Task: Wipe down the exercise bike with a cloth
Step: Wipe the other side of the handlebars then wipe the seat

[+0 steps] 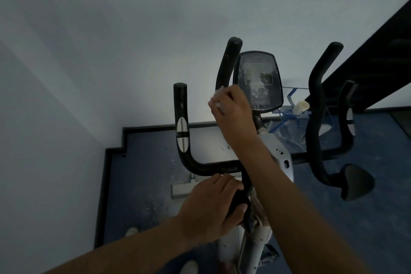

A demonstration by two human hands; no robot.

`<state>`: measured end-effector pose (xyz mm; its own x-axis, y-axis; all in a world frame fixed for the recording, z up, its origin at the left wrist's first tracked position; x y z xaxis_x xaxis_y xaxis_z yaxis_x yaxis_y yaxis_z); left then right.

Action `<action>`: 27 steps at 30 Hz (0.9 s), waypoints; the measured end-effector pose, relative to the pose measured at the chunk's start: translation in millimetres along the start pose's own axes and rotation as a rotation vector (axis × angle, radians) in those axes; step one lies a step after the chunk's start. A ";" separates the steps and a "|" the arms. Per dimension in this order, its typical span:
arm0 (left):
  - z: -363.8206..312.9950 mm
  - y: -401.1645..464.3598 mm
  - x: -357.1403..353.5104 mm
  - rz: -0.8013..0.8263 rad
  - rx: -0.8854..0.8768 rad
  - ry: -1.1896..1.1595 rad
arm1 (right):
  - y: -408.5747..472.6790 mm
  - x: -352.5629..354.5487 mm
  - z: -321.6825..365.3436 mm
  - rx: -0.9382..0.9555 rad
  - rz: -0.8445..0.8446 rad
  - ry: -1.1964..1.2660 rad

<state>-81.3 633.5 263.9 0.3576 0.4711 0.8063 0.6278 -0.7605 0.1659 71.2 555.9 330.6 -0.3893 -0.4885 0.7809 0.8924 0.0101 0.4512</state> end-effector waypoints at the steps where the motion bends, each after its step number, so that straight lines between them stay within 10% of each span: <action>1: -0.1 0.0 0.5 -0.007 -0.003 -0.001 | -10.7 2.2 2.3 0.038 0.013 -0.019; 10: -0.4 -1.1 1.9 -0.028 -0.013 0.002 | -41.3 16.9 -6.9 -0.014 0.086 0.156; 17: -2.9 -0.4 3.9 -0.013 -0.011 0.002 | 29.7 33.5 -3.8 -0.165 -0.247 0.198; 27: -1.9 -0.8 3.2 -0.034 -0.017 -0.004 | -29.4 34.7 -44.9 -0.409 -0.083 0.318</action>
<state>-82.0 634.8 267.5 0.3394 0.4988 0.7975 0.6276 -0.7516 0.2030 41.7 499.5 325.0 -0.4306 -0.7146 0.5513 0.9024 -0.3505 0.2506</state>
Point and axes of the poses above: each hand's wrist, its own y-axis towards the middle knuckle, its own x-axis out of the back of the hand, z = x × y, the point moved 9 cm from there along y, towards the middle knuckle, and after that the axes turned 4 degrees about z, right-handed, at the moved point
